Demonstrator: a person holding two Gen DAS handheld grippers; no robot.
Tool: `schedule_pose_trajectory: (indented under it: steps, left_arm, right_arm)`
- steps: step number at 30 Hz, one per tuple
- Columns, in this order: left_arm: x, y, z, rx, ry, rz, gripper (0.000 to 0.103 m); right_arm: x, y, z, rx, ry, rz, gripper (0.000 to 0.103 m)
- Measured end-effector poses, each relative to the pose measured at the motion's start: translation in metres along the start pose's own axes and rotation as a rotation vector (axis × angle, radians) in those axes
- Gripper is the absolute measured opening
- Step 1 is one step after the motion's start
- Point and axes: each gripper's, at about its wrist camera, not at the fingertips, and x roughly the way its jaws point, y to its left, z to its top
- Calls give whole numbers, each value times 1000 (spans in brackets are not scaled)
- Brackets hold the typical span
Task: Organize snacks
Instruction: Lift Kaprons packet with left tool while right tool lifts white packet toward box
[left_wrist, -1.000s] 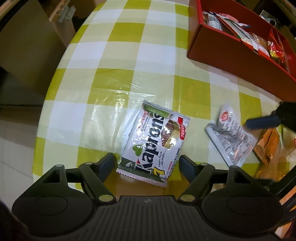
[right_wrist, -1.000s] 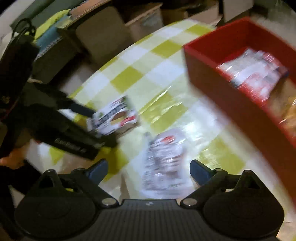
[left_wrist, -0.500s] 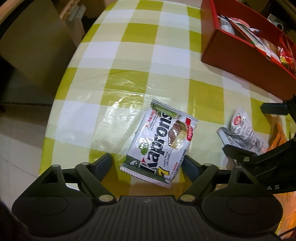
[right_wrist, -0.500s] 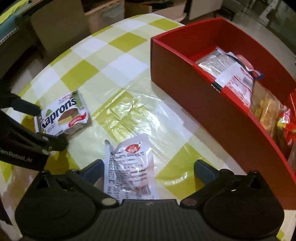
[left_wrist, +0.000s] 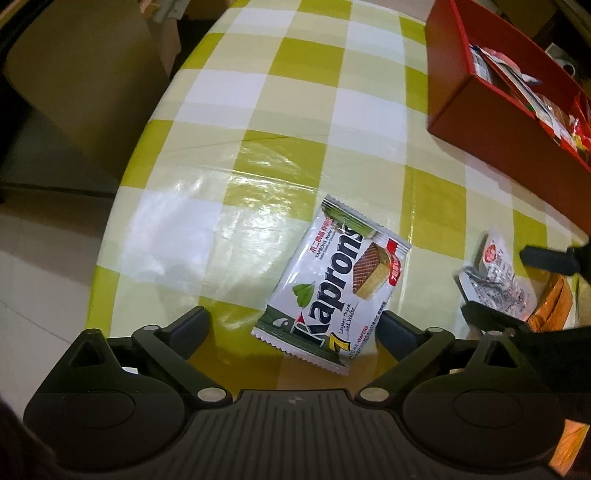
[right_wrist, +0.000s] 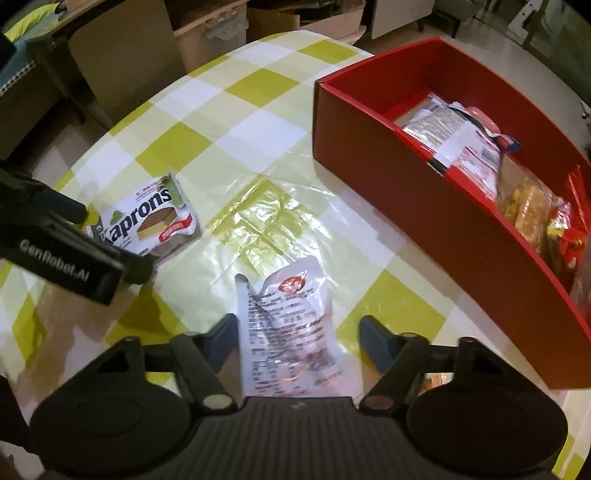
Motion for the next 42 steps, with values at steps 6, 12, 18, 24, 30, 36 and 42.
schedule_pose_trajectory:
  steps: [6, 12, 18, 24, 30, 36, 42]
  left_arm:
    - [5, -19, 5, 79, -35, 75, 103]
    - [2, -28, 5, 93, -45, 64, 96]
    - [-1, -34, 5, 119, -56, 53, 85]
    - [-4, -41, 1, 153, -62, 44, 73]
    - [-12, -47, 1, 149, -56, 41, 67]
    - [-13, -42, 2, 149, -55, 25, 66]
    - [-15, -44, 3, 153, -67, 25, 65]
  right_arm:
    - [-6, 0, -8, -7, -14, -21, 65]
    - [3, 7, -9, -123, -42, 22, 97]
    - [-2, -9, -2, -43, -39, 23, 67]
    - [-6, -16, -8, -6, -23, 8, 61]
    - [-12, -18, -15, 42, -18, 26, 60]
    - [-26, -26, -22, 95, -45, 31, 60]
    - [-42, -31, -21, 127, -83, 36, 60]
